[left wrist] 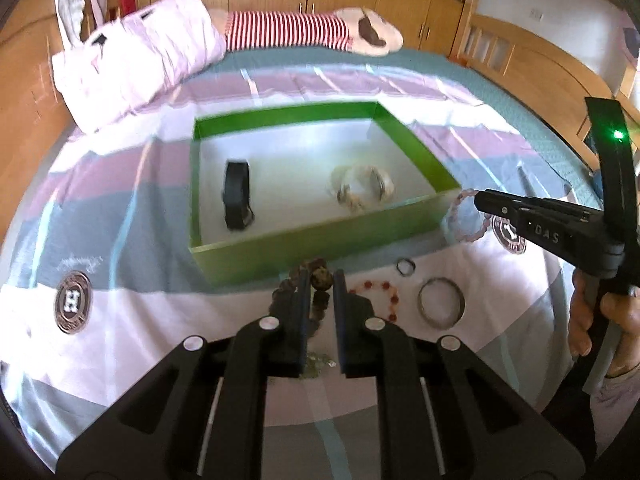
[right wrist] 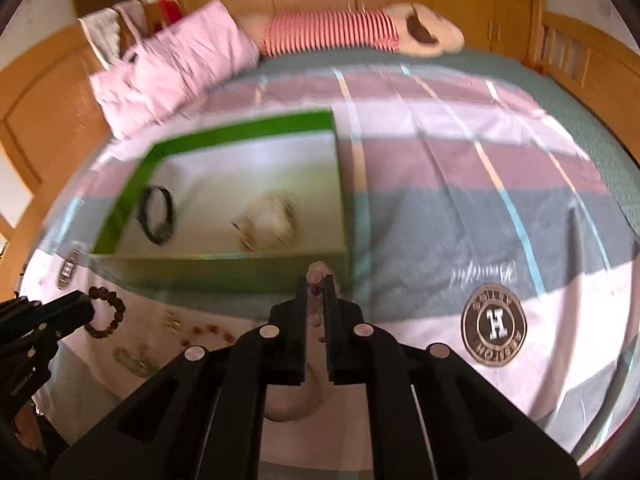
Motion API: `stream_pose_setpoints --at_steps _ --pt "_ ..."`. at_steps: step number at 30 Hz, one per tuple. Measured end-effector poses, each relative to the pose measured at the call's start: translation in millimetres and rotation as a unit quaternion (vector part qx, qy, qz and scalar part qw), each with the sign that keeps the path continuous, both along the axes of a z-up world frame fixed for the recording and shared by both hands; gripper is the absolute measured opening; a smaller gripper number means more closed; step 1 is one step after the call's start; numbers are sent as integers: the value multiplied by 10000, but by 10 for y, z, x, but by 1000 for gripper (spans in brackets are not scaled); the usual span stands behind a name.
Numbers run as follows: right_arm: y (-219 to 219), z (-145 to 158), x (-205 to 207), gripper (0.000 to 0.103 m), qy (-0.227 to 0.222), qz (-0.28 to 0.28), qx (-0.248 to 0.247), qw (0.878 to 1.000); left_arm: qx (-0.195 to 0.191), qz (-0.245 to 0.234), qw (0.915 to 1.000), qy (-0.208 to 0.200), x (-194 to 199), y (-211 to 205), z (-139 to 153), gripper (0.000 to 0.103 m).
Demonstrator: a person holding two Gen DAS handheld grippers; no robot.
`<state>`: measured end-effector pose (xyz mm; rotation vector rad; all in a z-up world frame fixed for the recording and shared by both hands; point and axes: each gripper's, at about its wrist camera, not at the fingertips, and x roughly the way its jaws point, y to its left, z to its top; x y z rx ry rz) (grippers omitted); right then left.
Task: Organize jewelry
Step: 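Carry both beaded bracelets into the green box and open both tools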
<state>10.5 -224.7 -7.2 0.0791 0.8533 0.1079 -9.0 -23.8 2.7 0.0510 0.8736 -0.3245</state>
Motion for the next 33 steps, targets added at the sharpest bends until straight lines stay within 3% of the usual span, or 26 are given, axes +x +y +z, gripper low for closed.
stream_pose_setpoints --at_steps 10,12,19,28,33 --pt "59 -158 100 7 319 64 -61 9995 179 89 9998 -72 -25 -3 -52 11" --pt "74 -205 108 7 387 88 -58 9992 370 67 9991 -170 -60 -57 -63 11" --pt "131 -211 92 7 360 165 -67 9992 531 16 9980 -338 -101 -120 -63 11" --pt "153 -49 49 7 -34 295 179 9994 1020 293 9869 -1212 -193 -184 72 11" --pt "185 -49 44 7 -52 344 161 9993 1141 352 9837 -1341 -211 -175 111 11"
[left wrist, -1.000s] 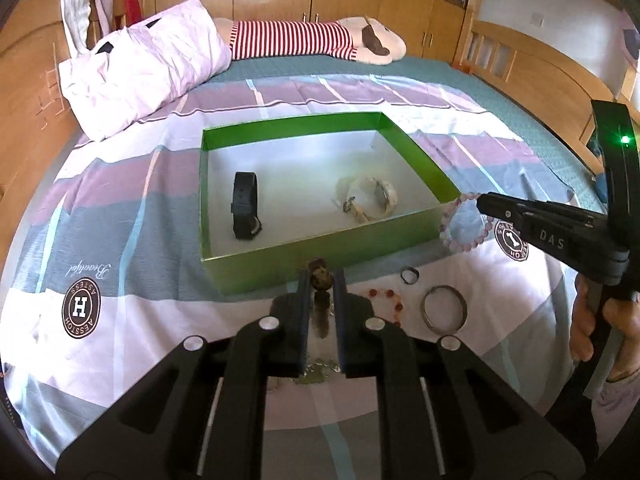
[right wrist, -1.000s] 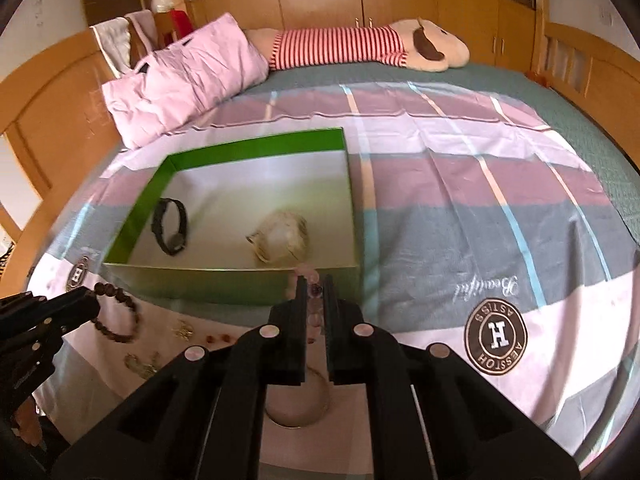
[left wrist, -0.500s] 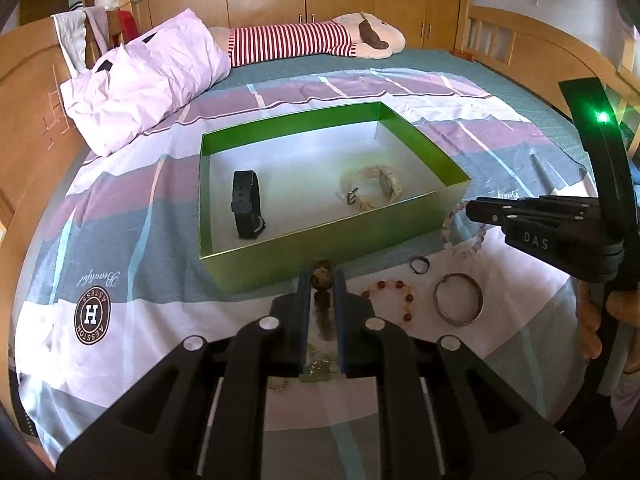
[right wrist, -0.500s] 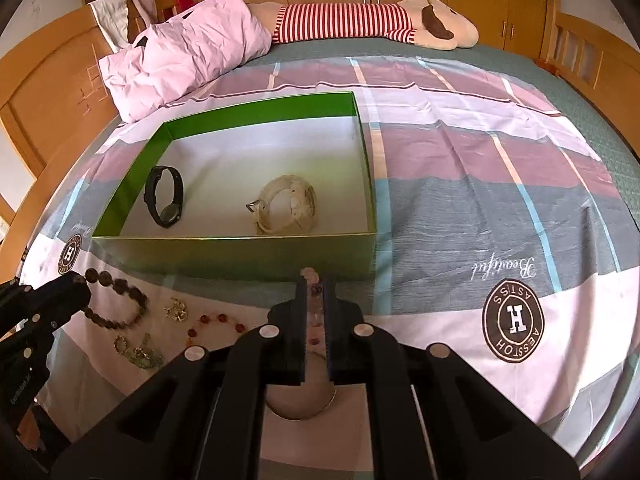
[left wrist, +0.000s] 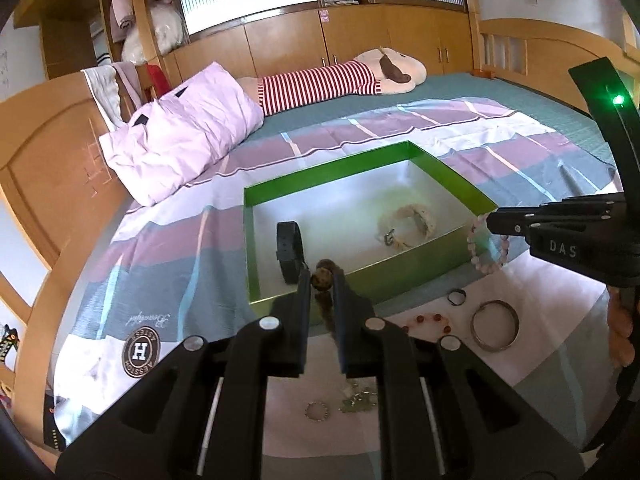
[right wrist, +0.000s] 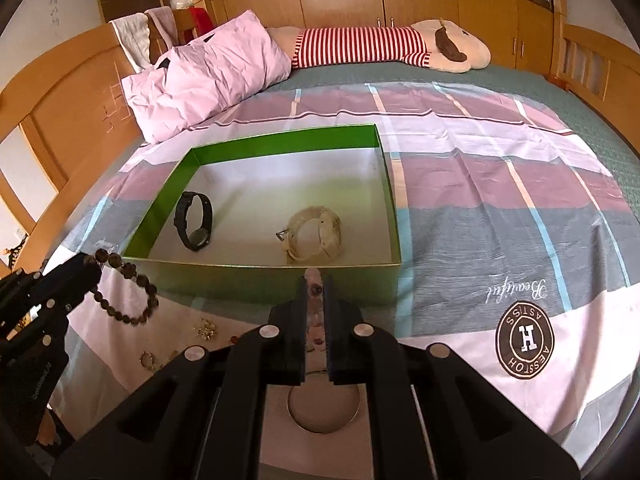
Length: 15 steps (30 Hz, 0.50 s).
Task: Organize jewelry
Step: 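Carry both beaded bracelets into the green box and open both tools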
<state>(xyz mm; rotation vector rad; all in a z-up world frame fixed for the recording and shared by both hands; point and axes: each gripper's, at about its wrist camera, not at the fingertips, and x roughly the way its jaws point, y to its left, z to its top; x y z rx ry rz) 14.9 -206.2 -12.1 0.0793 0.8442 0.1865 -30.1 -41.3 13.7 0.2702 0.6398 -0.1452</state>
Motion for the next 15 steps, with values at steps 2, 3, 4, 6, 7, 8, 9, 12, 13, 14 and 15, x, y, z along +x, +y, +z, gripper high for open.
stream_pose_setpoints --at_steps 2,3,4,6,7,8,9,12,13,14,15 --pt "7 -15 8 7 33 9 -7 10000 43 -9 10000 -25 -1 -1 6 11" --pt "6 -16 7 7 32 3 -11 10000 67 -5 10000 -37 -2 -4 7 11" --pt "6 -12 7 7 24 3 -9 10000 78 -4 10000 -42 -6 -9 10 11" --pt "3 7 6 7 -9 -5 12 10000 80 0 10000 -44 -6 -4 11 11" --pt "5 16 7 7 -21 -13 27 10000 77 9 10000 -57 -5 2 14 11" --pt "4 35 19 7 -29 -5 70 10000 74 15 9999 -68 1 6 21 11" --pt "5 56 35 7 -34 5 120 9999 69 14 9999 -84 13 3 38 11" --pt "12 212 184 7 -169 51 320 9993 -93 -106 9998 -151 140 -29 155 11" --pt "18 253 224 7 -235 56 323 9992 -254 -195 9994 -127 226 -26 205 11" --pt "26 295 278 7 -313 45 300 9991 -429 -252 9987 -64 317 -13 233 11" --pt "39 328 365 7 -366 38 260 9990 -585 -292 9979 13 413 -3 251 11"
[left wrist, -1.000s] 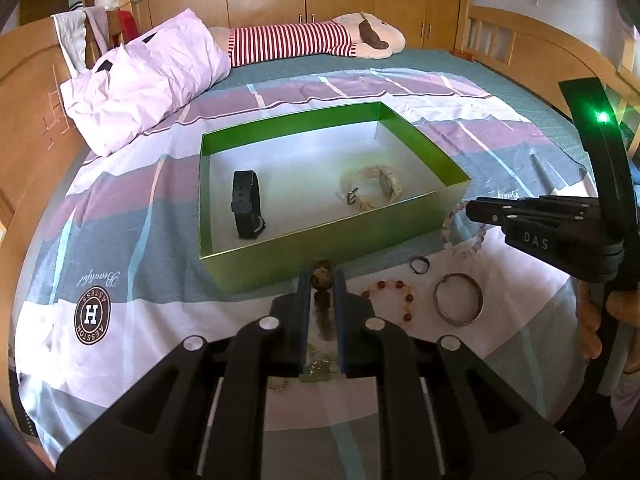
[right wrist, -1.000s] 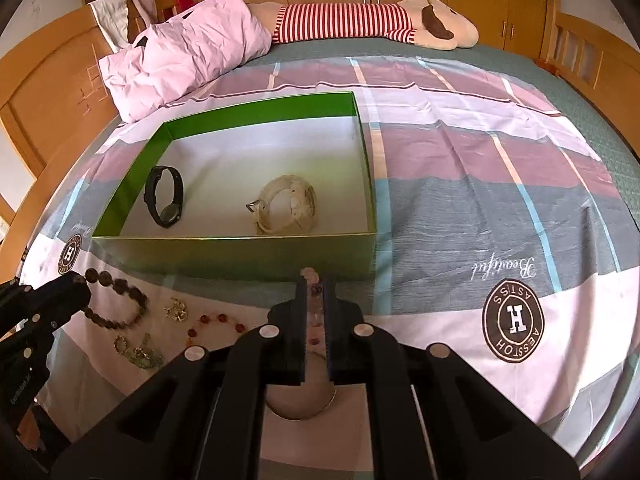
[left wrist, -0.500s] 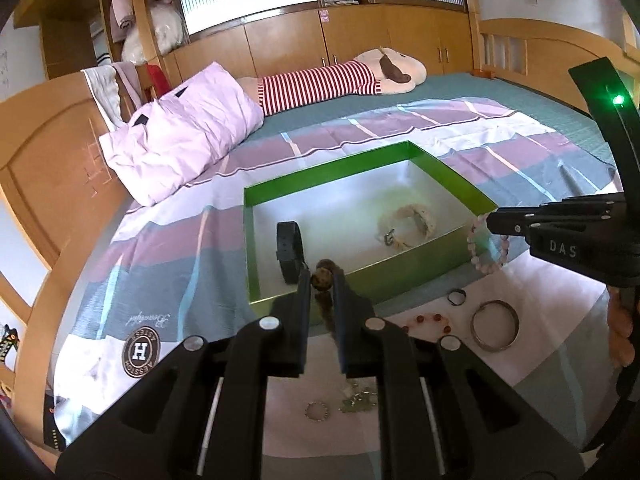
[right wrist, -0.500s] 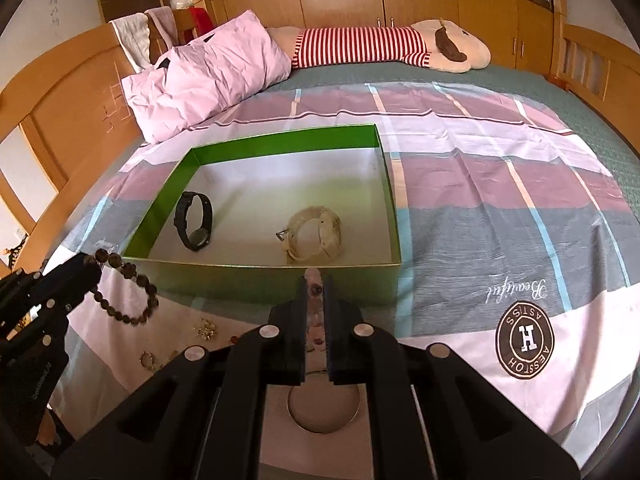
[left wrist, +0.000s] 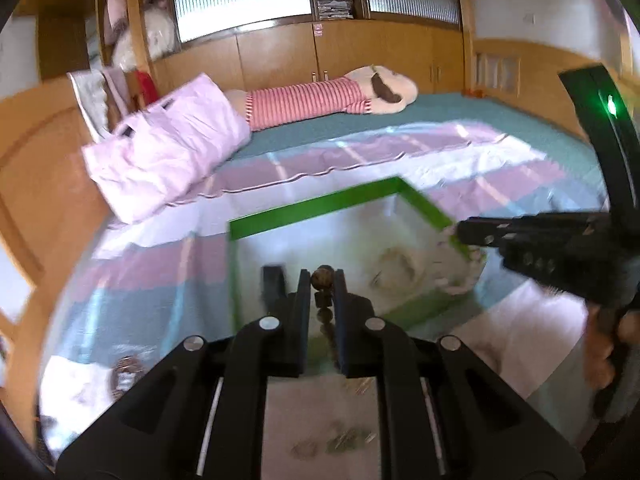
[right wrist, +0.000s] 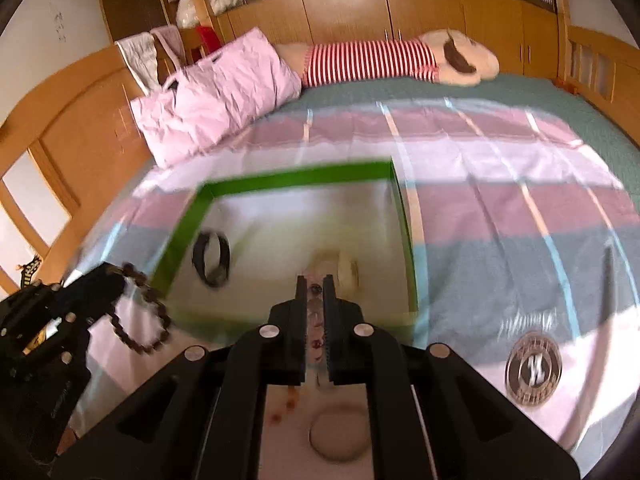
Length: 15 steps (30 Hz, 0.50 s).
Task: Organize jewelry
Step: 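Carry both beaded bracelets into the green box and open both tools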
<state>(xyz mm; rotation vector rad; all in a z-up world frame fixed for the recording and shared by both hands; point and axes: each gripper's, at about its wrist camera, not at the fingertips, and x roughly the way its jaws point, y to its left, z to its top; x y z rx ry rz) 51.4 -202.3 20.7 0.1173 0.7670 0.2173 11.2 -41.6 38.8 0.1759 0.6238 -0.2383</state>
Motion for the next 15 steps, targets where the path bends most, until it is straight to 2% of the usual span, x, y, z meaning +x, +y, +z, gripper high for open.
stream_pose_setpoints --at_steps 3,6,9,11,13,14,15 --pt "1 -15 221 7 27 -58 -58 10000 -220 -27 9995 211 327 3 -52 11" --pt "-48 -144 473 7 228 -244 -79 9994 -648 -93 9950 753 684 63 -207 11" --pt "-115 -355 623 7 568 -355 -146 9976 -726 -216 9915 1055 834 67 -340 11" --pt "-160 -479 655 7 767 -452 -214 9958 -910 -383 9857 1365 921 63 -440 11" --pt "-196 -529 650 13 934 -496 -142 9943 -956 -440 9823 1551 963 34 -503 19" --pt "-207 -514 639 24 973 -488 -47 9940 -961 -429 9821 1564 948 25 -512 29" --pt "-230 -483 619 32 986 -481 93 9939 -982 -431 9817 1572 930 22 -508 33"
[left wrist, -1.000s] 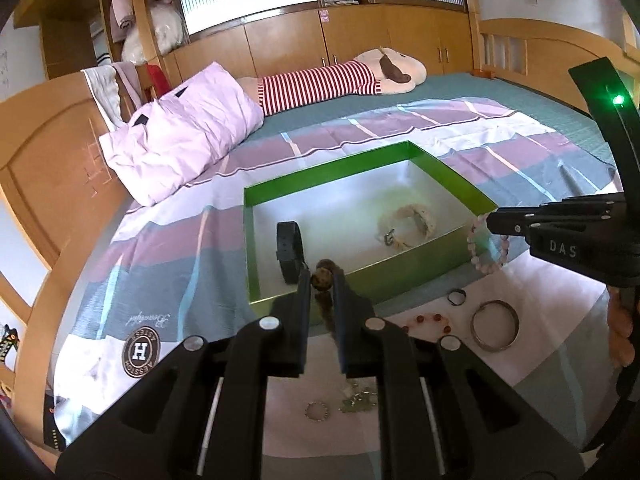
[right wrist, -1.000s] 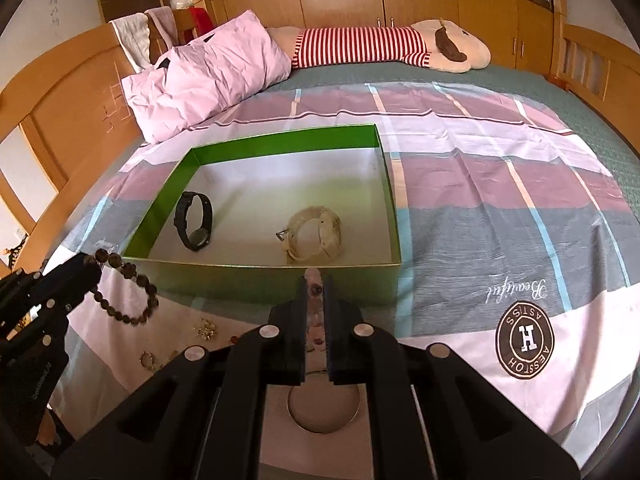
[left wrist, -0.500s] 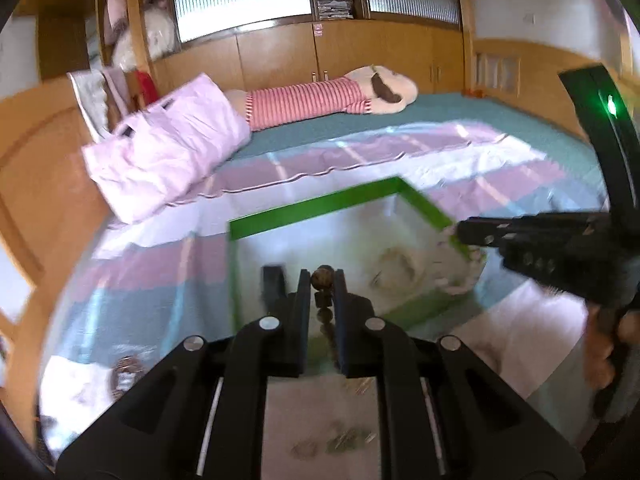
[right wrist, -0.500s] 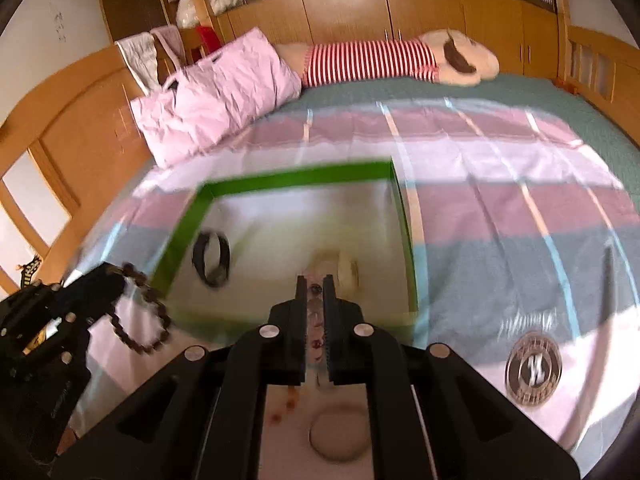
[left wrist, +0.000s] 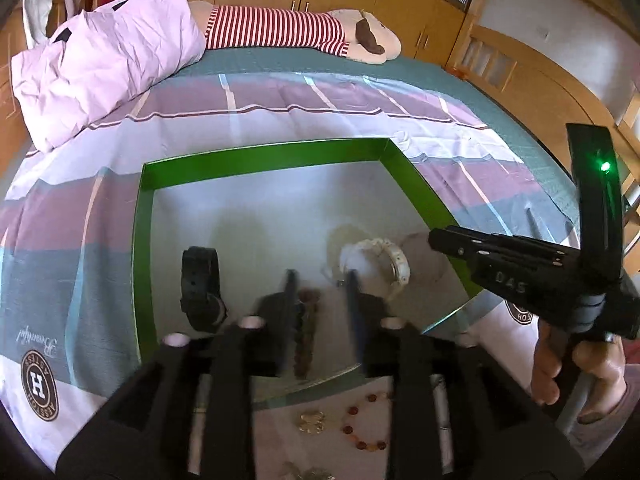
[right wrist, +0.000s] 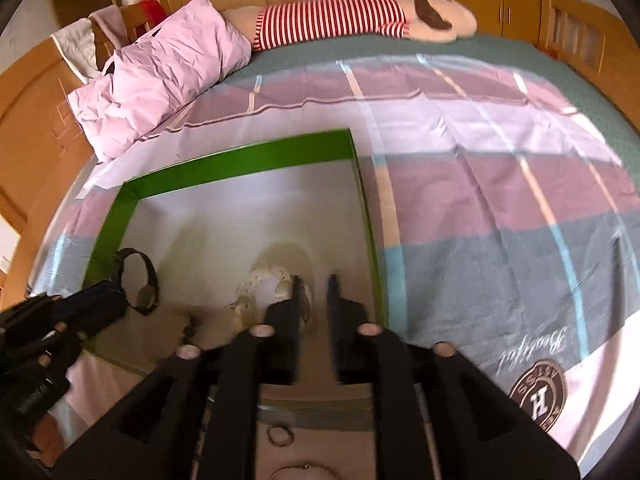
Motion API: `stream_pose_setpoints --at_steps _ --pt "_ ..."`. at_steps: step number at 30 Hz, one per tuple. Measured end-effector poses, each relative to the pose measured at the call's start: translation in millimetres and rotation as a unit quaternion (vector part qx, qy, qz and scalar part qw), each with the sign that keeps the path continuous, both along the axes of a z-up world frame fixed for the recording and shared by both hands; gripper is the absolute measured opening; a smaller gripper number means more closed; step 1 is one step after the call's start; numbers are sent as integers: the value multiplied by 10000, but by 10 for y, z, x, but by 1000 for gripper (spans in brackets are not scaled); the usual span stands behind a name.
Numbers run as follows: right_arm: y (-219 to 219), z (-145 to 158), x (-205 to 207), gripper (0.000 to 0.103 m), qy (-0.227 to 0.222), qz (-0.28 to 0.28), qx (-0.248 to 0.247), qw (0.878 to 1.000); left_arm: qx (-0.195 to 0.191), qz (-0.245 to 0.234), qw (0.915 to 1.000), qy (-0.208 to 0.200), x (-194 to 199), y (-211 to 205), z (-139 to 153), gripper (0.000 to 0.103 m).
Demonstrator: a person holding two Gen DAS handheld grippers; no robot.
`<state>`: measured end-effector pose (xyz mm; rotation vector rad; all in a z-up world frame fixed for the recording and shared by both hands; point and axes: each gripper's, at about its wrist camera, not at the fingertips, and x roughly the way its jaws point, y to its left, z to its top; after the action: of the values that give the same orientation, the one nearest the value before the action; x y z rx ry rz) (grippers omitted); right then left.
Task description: Organize jewelry
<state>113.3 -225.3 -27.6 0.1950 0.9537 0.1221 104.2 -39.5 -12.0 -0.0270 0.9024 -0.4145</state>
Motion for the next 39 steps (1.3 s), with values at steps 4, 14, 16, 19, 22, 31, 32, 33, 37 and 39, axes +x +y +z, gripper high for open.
stream_pose_setpoints --at_steps 4,14,16,19,22,31,32,33,37,39 --pt "11 235 -272 35 -24 211 258 9994 100 10 9999 59 -172 47 74 37" --pt "197 -279 -771 35 966 663 -91 9931 912 181 9932 694 -955 337 -278 45" --pt "279 -330 -828 35 1012 796 -118 9916 826 152 9920 944 -1046 382 -385 47" --pt "456 -373 -870 35 940 968 -399 9901 973 20 9896 1063 -1118 308 -505 47" --pt "614 -468 -843 35 970 1131 -491 9876 994 -287 9880 1144 -1163 186 -572 47" --pt "879 -662 -801 30 1061 1378 -964 9800 1191 -423 9840 1255 -1182 95 -727 51" --pt "890 -658 -814 12 1040 1431 -972 9794 1199 -422 9840 1251 -1179 92 -732 51" --pt "902 -655 -826 7 1043 1500 -998 9781 1216 -425 9839 1240 -1180 83 -737 51" --pt "952 -608 -879 7 998 1685 -1047 9750 1301 -387 9841 1148 -1183 62 -745 51" --pt "928 -573 -876 7 977 1682 -1004 9757 1344 -369 9841 1104 -1183 55 -747 37"
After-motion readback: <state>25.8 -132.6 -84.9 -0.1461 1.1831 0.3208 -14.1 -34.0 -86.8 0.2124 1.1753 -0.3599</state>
